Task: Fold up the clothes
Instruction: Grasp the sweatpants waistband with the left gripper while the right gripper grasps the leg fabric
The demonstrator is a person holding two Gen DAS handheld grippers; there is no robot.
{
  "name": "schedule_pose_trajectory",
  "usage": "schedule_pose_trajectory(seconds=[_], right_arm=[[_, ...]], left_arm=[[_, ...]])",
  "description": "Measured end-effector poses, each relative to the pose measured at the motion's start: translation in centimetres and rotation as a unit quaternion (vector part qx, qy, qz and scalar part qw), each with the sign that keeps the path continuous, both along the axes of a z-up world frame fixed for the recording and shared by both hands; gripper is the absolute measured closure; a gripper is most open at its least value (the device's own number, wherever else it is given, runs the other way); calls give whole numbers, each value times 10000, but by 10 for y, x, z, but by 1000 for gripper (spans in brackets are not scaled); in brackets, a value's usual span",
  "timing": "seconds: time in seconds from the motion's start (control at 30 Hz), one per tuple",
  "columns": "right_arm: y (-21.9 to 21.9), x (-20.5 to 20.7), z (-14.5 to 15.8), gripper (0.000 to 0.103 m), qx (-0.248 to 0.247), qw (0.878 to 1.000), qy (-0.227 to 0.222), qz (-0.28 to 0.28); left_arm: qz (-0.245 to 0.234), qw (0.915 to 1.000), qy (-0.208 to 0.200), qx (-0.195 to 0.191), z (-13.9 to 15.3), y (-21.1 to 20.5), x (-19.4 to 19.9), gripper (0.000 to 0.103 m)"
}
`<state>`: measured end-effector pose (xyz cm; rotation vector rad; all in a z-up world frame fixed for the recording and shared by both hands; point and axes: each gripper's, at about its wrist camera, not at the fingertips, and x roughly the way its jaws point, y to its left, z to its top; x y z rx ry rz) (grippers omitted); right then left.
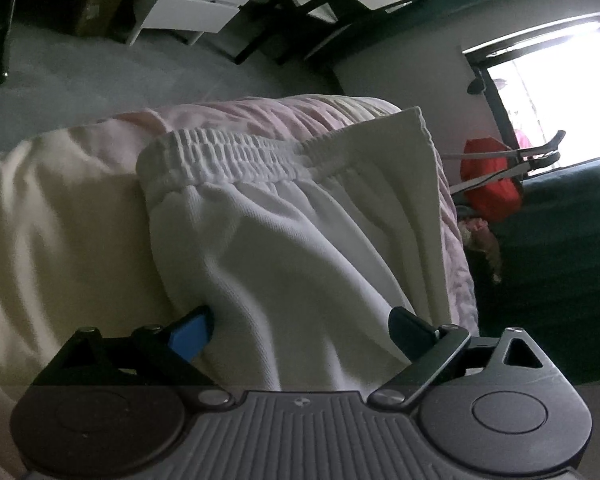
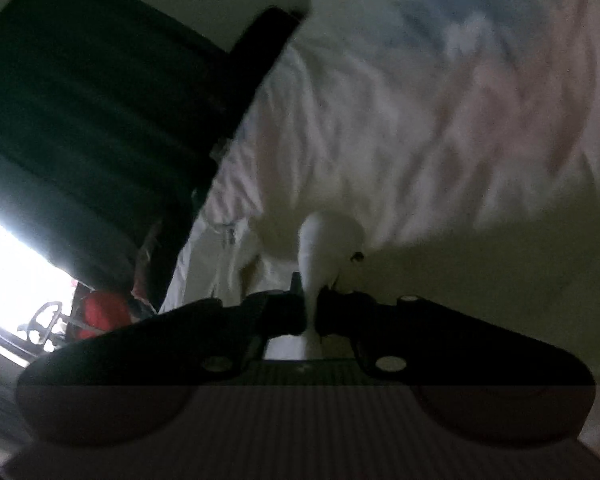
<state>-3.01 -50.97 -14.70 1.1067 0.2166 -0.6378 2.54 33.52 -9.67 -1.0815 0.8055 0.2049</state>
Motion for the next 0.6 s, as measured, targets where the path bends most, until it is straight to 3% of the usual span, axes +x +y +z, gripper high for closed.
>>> schedule_pose_trajectory(seconds=[0.1,0.17,0.33,0.6], right_arm=[[4,4,4,96,-103,9998,172,-69],[4,5,4,96,-70,9995,286,-140],[-1,-6,-2,96,111,9986,473,-216],[0,-9,-6,96,275,9975,600,-264]], left_arm=[[22,9997,215,108,-5,-2,6,18],[103,9988,387,278,-4,-4,2,29],[149,9978,481,431,2,-9,-13,19],[172,9963,796,280,-8,-14,-12,21]])
